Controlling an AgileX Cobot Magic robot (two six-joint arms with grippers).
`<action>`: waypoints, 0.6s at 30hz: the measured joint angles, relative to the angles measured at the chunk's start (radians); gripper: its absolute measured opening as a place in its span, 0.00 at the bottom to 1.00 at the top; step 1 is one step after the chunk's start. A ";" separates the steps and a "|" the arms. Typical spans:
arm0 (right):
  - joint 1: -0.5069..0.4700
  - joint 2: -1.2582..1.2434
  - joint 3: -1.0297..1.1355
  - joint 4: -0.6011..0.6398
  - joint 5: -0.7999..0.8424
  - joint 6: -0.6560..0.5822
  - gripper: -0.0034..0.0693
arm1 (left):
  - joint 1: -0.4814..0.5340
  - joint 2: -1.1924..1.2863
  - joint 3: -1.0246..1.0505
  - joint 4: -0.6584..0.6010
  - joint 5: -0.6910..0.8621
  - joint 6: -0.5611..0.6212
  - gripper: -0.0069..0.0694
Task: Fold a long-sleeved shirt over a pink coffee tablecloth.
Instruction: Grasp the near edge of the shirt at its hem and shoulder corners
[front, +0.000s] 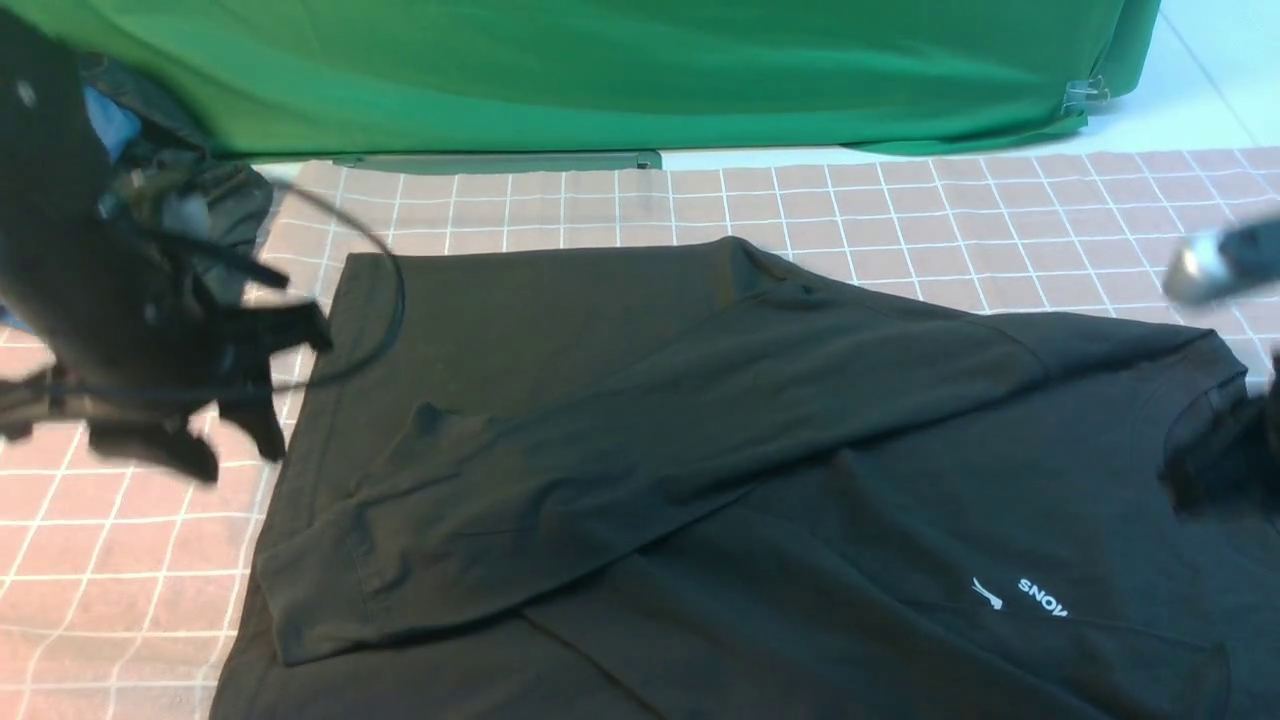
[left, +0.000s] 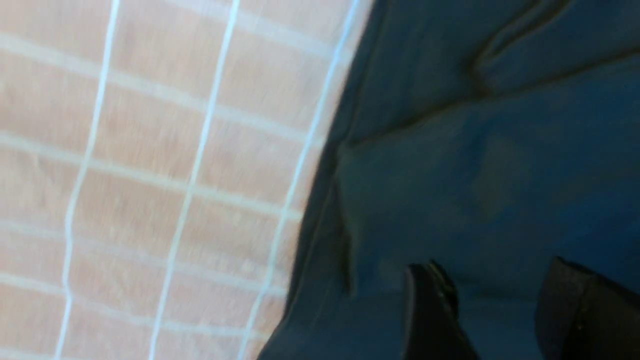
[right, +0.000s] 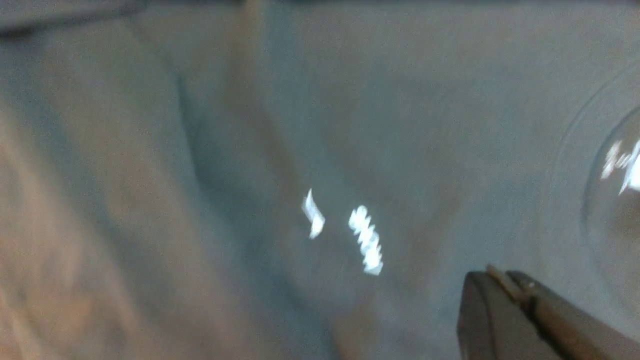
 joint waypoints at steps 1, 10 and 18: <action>-0.018 0.035 -0.045 0.000 0.011 -0.001 0.09 | 0.000 -0.004 -0.008 -0.004 -0.018 0.000 0.37; -0.115 0.434 -0.431 0.004 0.076 -0.055 0.17 | 0.000 -0.006 -0.012 -0.075 -0.062 0.031 0.11; -0.113 0.758 -0.695 0.053 0.101 -0.101 0.61 | 0.000 -0.006 -0.012 -0.082 -0.059 0.042 0.11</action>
